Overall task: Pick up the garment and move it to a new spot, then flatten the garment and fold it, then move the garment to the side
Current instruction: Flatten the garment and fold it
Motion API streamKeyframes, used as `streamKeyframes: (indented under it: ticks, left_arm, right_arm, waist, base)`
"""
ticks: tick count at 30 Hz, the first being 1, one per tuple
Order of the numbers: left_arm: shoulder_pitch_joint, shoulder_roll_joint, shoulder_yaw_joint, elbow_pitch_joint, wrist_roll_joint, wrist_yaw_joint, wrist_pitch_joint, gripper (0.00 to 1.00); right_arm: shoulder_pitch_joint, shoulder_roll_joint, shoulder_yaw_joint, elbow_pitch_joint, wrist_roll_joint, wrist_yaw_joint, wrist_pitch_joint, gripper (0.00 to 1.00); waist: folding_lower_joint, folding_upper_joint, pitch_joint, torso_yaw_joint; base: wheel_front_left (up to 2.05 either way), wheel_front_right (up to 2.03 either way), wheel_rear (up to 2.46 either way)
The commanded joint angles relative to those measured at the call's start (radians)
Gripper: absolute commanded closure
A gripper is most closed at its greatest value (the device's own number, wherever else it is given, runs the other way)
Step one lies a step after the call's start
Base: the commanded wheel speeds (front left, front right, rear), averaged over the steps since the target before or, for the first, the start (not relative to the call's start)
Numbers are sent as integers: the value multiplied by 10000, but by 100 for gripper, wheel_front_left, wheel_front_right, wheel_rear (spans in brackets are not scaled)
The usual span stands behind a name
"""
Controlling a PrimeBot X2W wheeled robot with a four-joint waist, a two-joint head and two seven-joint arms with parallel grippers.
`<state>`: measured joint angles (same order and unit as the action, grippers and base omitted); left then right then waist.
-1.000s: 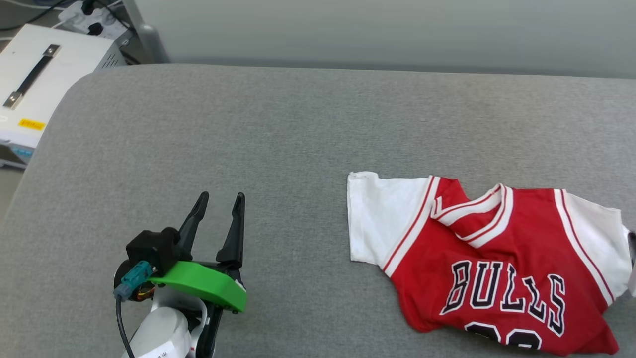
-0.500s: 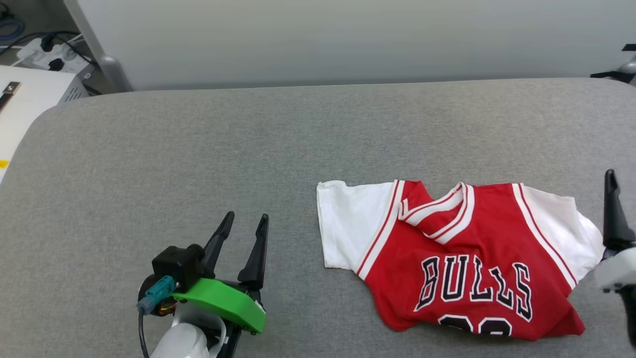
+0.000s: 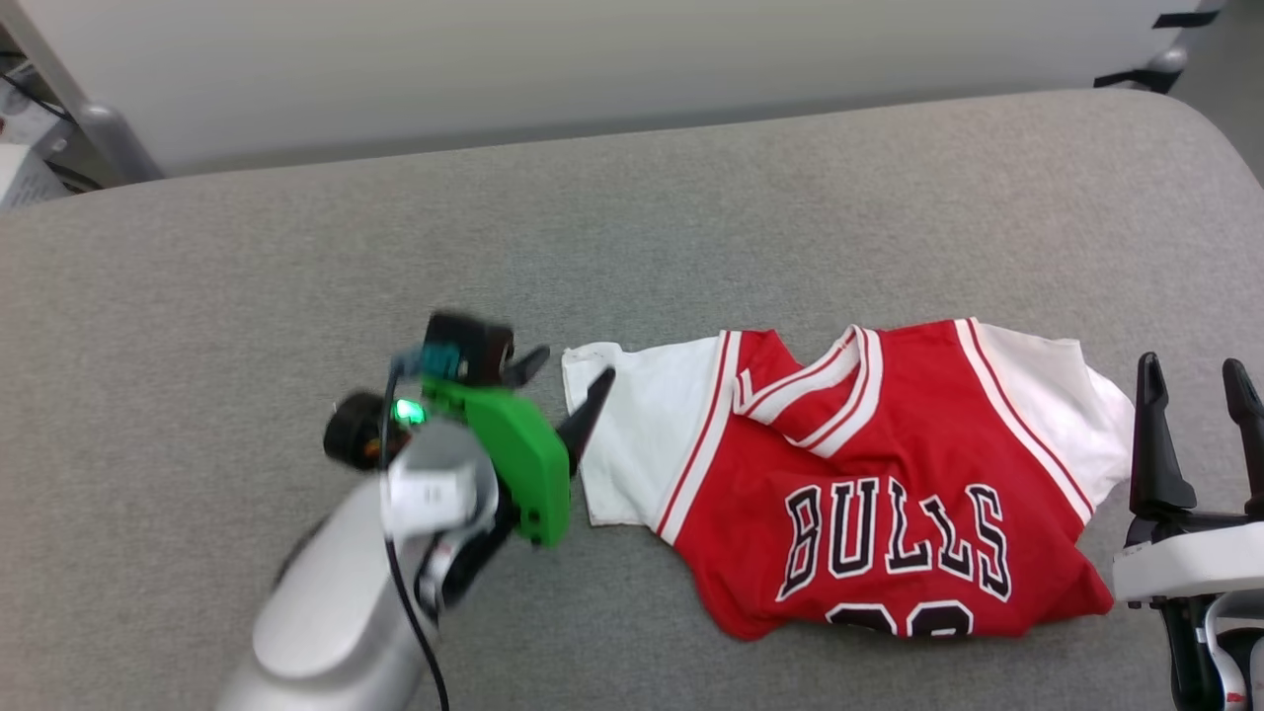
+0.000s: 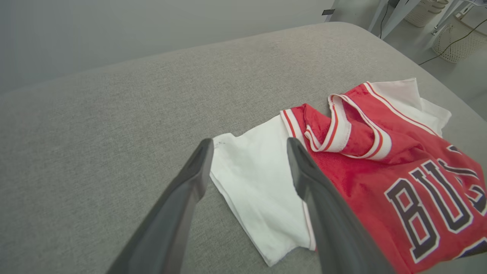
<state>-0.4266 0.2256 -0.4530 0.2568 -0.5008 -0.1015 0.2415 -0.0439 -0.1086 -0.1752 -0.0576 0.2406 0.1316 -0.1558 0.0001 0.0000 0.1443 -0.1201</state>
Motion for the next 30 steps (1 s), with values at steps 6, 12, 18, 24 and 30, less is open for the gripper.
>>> streamKeyframes:
  ticks: [6, 12, 18, 24, 30]
  left_arm:
    - [-2259, 406, -698, 507, -720, -203, 3583, 0]
    - [-3406, 939, -1219, 1287, -974, -266, 5230, 0]
    - [-3931, 1417, -1634, 2396, -509, -278, 5258, 0]
    - [-4017, 1473, -1966, 3416, -494, -285, 5043, 0]
    - [-3871, 1472, -2527, 3705, -1135, -289, 5003, 100]
  right_arm:
    - [-438, 108, 139, 125, -36, -9, -232, 0]
    - [-687, 251, 377, 261, 9, -9, -458, 0]
    - [-819, 351, 442, 438, 73, -9, -600, 0]
    - [-906, 403, 487, 739, 89, -9, -754, 0]
    - [-912, 391, 461, 860, 56, -9, -826, 0]
  waist:
    - [-1, 0, 911, -940]
    - [-1, 0, 1353, -1482]
    - [-1, 0, 1715, -1839]
    - [-1, 0, 1817, -2024]
    - [-1, 0, 1763, -1993]
  base:
    - [0, 0, 0]
    - [0, 0, 0]
    - [0, 0, 0]
    - [0, 0, 0]
    - [0, 0, 0]
